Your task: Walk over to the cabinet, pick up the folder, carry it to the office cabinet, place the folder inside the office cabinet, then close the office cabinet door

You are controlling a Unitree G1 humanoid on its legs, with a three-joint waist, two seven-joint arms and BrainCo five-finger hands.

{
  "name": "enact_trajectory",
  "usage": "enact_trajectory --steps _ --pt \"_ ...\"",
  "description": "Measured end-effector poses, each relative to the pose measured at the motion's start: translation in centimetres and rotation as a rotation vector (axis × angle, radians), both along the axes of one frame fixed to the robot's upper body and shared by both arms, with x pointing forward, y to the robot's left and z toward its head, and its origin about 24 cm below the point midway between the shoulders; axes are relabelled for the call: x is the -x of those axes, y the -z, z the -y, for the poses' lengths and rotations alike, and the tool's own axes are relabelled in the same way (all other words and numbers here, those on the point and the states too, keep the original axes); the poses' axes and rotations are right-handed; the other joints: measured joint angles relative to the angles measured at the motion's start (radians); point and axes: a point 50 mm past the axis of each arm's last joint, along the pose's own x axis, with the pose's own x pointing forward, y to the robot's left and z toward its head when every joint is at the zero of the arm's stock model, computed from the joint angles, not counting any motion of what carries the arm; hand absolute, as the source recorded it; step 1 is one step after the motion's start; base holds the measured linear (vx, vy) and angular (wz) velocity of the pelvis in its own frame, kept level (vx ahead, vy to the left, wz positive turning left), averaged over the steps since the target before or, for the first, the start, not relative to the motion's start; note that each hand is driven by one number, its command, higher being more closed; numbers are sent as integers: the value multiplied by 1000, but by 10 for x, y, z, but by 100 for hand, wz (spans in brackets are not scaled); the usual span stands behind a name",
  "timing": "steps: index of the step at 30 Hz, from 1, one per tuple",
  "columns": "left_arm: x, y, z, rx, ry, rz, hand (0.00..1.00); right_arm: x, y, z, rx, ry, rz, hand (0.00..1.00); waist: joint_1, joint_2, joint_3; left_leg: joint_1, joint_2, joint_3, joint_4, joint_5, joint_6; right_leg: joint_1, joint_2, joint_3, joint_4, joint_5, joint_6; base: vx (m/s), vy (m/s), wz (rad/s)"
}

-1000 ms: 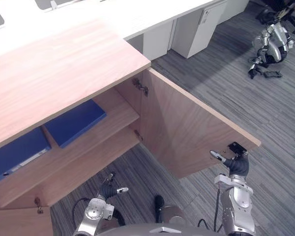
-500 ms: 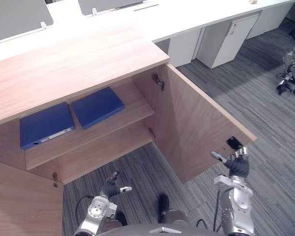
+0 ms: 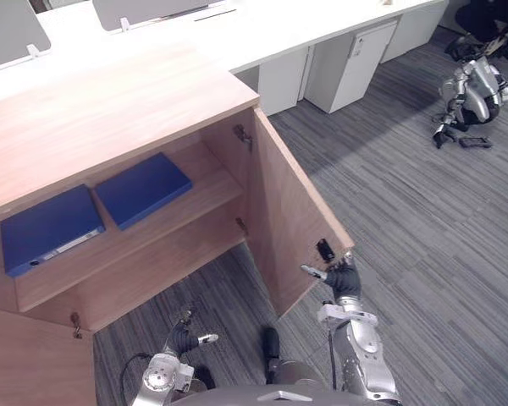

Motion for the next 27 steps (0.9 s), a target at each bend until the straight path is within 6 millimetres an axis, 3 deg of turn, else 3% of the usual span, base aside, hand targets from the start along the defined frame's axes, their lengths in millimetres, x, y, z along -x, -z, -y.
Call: enact_trajectory --steps 4,7,9,10,12,15,23,27 --pt "-8 -2 -1 -19 -10 20 0 5 -6 -36 84 -227 25 0 2 -15 2 6 -1 1 32 -23 -3 9 -1 19 11 55 -9 61 31 -3" --pt "-13 -2 1 -24 -12 20 0 5 -8 -63 117 -376 35 0 6 -13 3 5 6 1 54 -35 1 15 3 18 12 60 -10 50 16 -3" --pt "-19 -4 3 -21 -11 35 0 1 -13 -82 140 -486 62 0 24 -13 7 8 10 -2 71 -46 4 25 4 17 16 65 -18 6 15 1" --pt "-19 -4 3 -20 -11 35 0 1 -13 -83 140 -491 64 0 25 -13 7 9 10 -2 71 -46 4 26 4 17 16 65 -18 5 40 3" --pt "-18 -3 3 -17 -19 33 0 -10 -22 -104 154 -593 117 0 47 -18 11 26 10 -7 83 -58 5 45 1 13 31 55 -15 -3 48 7" --pt "-13 -2 2 -16 -39 23 0 -21 -27 -117 166 -637 145 0 60 -23 13 31 1 -35 87 -63 11 62 -14 -12 40 43 -9 -28 54 26" --pt "0 3 -1 -20 -56 -11 0 -55 -17 -117 236 -617 79 0 124 -26 14 17 -30 -140 61 -42 27 94 -58 -118 41 16 5 -16 30 43" --pt "-4 -3 -2 -11 -57 21 0 -88 -21 -85 250 -433 42 0 140 -28 14 -12 -49 -212 18 -6 30 91 -78 -192 27 12 10 23 1 56"
